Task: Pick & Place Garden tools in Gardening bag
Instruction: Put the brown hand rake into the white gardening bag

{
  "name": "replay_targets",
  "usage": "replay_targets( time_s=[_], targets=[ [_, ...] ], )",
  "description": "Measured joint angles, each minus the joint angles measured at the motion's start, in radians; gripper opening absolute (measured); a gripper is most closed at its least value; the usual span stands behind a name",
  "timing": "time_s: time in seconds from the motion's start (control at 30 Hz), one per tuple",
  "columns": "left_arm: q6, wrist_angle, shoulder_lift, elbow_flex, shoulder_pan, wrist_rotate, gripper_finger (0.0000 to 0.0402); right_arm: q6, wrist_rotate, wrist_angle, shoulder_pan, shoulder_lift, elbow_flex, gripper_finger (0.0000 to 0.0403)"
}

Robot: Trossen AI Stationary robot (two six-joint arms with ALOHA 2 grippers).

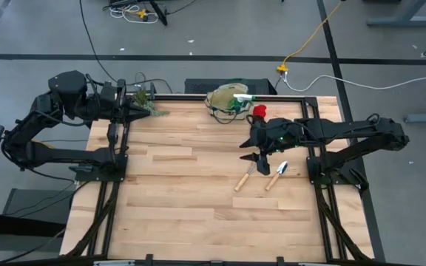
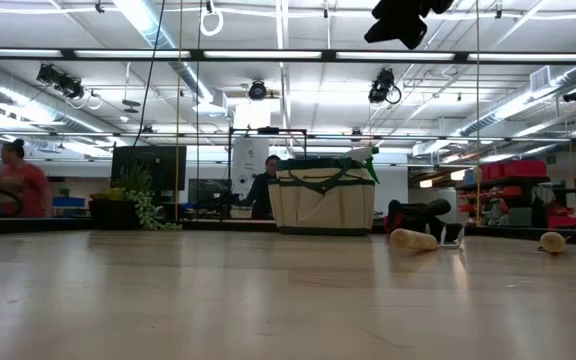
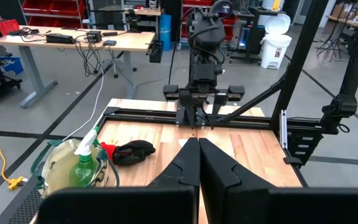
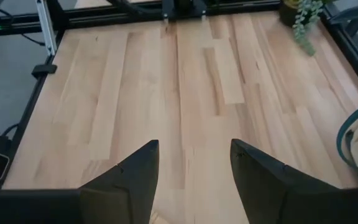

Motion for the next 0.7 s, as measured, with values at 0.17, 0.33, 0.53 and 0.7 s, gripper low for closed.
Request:
replay_targets(
  time_s=[0.17, 0.33, 0.53, 0.7],
  targets=[
    [0.0, 0.0, 0.0, 0.0, 0.0, 0.0, 0.0003, -0.001, 0.002, -0.013, 0.003, 0.0, -0.001, 0.0198],
    [0.006, 0.0, 0.0, 0.0, 0.0, 0.0, 0.0003, -0.027, 0.001, -0.059, 0.003, 0.0, -0.001, 0.0198],
    [0.006, 0.0, 0.0, 0.0, 0.0, 0.0, 0.0003, -0.133, -0.021, -0.168, 0.003, 0.001, -0.001, 0.0198],
    [0.009, 0.0, 0.0, 0.0, 0.0, 0.0, 0.0003, -0.205, -0.021, -0.237, 0.003, 0.001, -0.001, 0.0198]
  ],
)
